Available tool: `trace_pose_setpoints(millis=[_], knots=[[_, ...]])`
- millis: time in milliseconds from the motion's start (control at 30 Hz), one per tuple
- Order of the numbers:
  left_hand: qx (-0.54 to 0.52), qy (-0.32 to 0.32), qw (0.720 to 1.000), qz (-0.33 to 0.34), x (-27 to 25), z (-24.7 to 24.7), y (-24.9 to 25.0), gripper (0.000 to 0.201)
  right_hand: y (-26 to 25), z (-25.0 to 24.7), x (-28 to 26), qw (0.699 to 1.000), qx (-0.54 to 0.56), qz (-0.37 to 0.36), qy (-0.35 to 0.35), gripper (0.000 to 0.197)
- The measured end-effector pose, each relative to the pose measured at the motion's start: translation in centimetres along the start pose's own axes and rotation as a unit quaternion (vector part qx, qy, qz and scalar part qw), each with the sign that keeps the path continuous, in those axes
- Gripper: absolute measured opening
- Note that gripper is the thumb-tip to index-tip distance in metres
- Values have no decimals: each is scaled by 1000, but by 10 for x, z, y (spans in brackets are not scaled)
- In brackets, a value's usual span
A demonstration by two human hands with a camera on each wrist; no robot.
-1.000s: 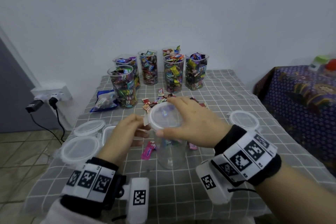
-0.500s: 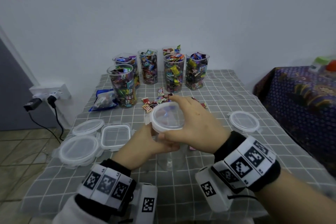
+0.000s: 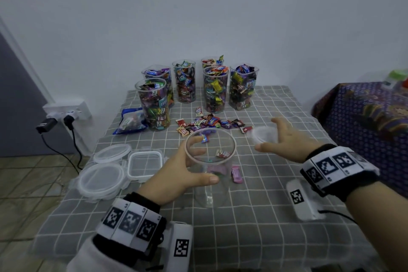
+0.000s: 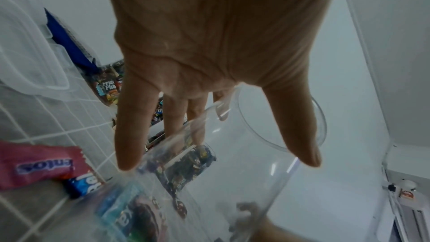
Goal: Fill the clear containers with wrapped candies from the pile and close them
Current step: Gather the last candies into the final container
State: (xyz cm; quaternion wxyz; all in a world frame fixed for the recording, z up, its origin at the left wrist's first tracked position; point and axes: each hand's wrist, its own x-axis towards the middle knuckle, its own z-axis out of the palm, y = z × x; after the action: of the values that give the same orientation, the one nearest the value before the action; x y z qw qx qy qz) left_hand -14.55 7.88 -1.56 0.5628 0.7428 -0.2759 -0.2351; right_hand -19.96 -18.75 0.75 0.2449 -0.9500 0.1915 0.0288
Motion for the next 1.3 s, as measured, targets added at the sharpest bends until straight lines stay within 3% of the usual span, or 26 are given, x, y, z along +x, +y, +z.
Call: trace_pose_setpoints(millis=[133, 333, 433, 533, 633, 767, 967, 1167, 1300], knots=[[-8, -2, 1000, -1, 0, 0, 0, 90, 31, 7, 11, 991, -112, 67, -6, 99], [10, 19, 1000, -16, -2, 3, 0, 89, 44, 13, 19, 972, -212, 91, -54, 107], [116, -14, 992, -42, -7, 0, 2, 95, 42, 13, 21, 967, -231, 75, -72, 108], [257, -79, 961, -72, -13, -22, 8, 99, 34, 8, 25, 974, -209, 55, -62, 102], [359, -39, 926, -107, -5, -51, 18, 89, 22, 4, 34, 986, -155, 35, -47, 90], [366, 9, 924, -105, 36, -76, 30, 78, 0, 7, 55, 994, -86, 36, -50, 85], [372, -12, 918, -139, 121, -77, 22, 78, -24, 23, 104, 995, -46, 61, -65, 81], [390, -12, 900, -192, 181, -63, -7, 86, -34, 44, 141, 991, -57, 90, -76, 69], [392, -5, 896, -208, 205, -56, -23, 85, -45, 63, 159, 991, -97, 46, -84, 78]])
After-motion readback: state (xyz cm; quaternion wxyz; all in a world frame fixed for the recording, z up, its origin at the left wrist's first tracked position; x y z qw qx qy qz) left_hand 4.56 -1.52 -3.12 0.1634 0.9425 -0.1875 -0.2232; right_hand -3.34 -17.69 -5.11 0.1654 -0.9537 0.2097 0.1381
